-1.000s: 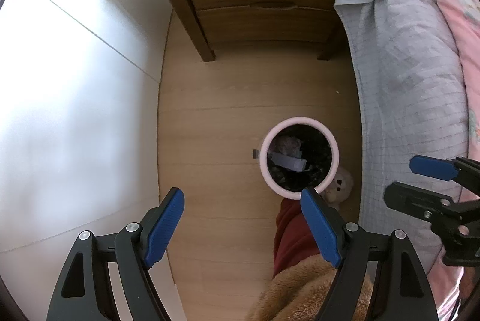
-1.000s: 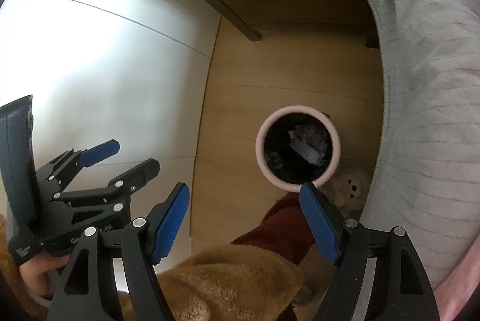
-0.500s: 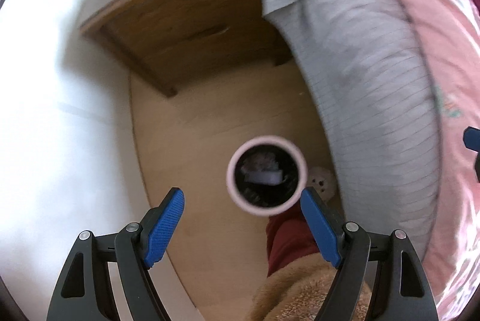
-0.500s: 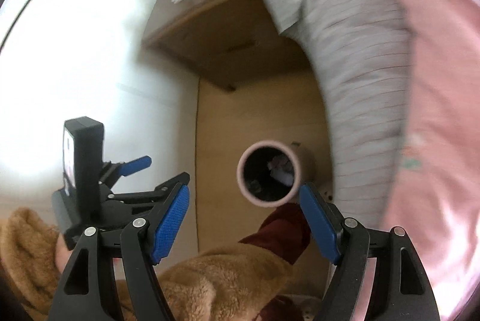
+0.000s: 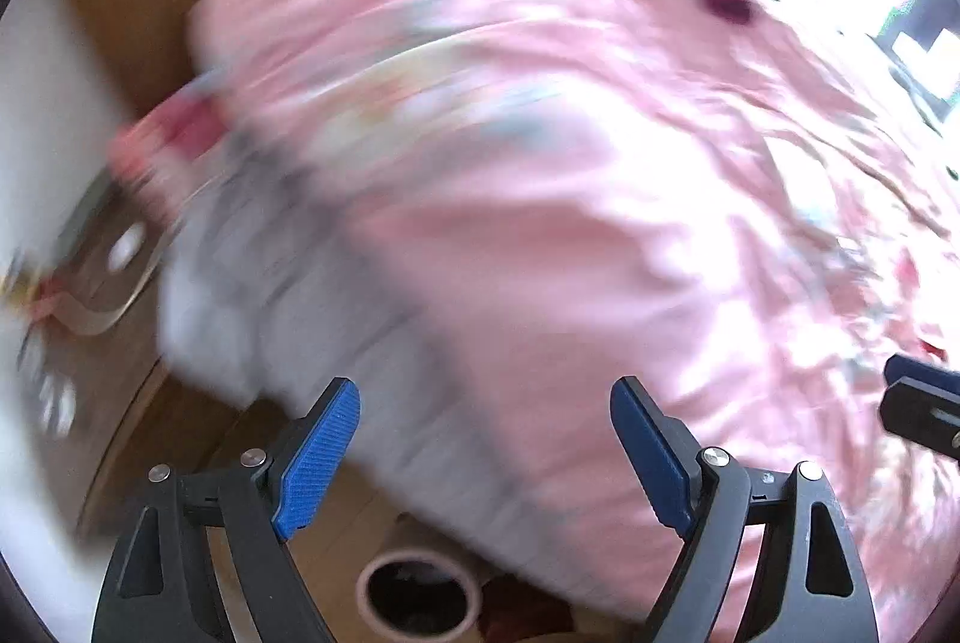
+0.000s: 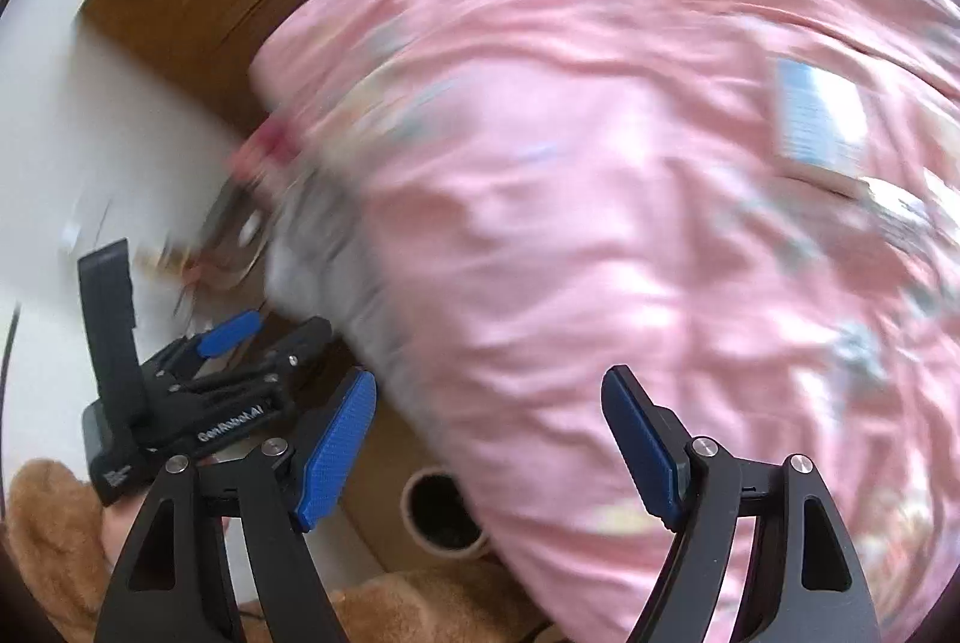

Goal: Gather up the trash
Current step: 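Move both open tools back over the bed toward the medicine box, then close the left tool on the blue-and-white glucosamine medicine box, then grasp the silver blister pack with the right tool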

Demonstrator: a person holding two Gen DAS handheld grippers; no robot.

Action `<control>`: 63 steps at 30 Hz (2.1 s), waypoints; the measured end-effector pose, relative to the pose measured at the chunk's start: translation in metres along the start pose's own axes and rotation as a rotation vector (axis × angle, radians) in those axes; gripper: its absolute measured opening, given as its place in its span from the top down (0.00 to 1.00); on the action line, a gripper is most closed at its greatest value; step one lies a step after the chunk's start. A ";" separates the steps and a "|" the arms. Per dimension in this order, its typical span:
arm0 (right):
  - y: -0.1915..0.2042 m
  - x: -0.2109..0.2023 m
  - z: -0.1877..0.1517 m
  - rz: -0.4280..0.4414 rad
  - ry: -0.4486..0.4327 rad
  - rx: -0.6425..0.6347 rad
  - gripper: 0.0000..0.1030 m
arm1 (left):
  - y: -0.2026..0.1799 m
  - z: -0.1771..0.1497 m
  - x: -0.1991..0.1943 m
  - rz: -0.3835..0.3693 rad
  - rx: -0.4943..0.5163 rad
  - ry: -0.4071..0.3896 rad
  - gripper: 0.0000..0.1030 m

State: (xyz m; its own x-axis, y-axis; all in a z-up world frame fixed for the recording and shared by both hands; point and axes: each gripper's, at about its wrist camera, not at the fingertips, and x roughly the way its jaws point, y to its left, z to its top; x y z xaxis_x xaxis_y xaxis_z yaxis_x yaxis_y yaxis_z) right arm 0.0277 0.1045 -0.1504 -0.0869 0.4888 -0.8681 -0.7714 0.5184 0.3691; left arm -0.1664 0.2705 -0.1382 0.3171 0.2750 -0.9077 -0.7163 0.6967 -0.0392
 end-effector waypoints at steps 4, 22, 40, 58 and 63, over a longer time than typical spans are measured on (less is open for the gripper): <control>-0.055 -0.038 -0.009 -0.055 -0.084 0.179 0.23 | -0.066 0.046 0.021 -0.135 0.119 0.019 0.13; -0.181 -0.110 -0.016 -0.058 -0.159 0.381 0.21 | -0.273 0.166 0.169 -0.321 0.219 0.290 0.09; -0.224 -0.079 -0.004 0.033 -0.075 0.439 0.21 | -0.319 0.168 0.243 -0.208 0.239 0.370 0.08; -0.242 -0.061 0.019 0.030 -0.067 0.464 0.21 | -0.322 0.161 0.200 -0.213 0.339 0.246 0.20; -0.251 -0.050 0.033 0.030 -0.056 0.486 0.21 | -0.303 0.163 0.185 -0.198 0.315 0.215 0.20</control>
State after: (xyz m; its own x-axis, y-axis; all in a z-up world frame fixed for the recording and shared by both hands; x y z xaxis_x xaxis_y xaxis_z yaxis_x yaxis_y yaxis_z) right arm 0.2467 -0.0264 -0.1887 -0.0602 0.5391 -0.8401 -0.3839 0.7644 0.5180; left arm 0.2107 0.2185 -0.2259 0.2684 -0.0054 -0.9633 -0.4190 0.8998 -0.1217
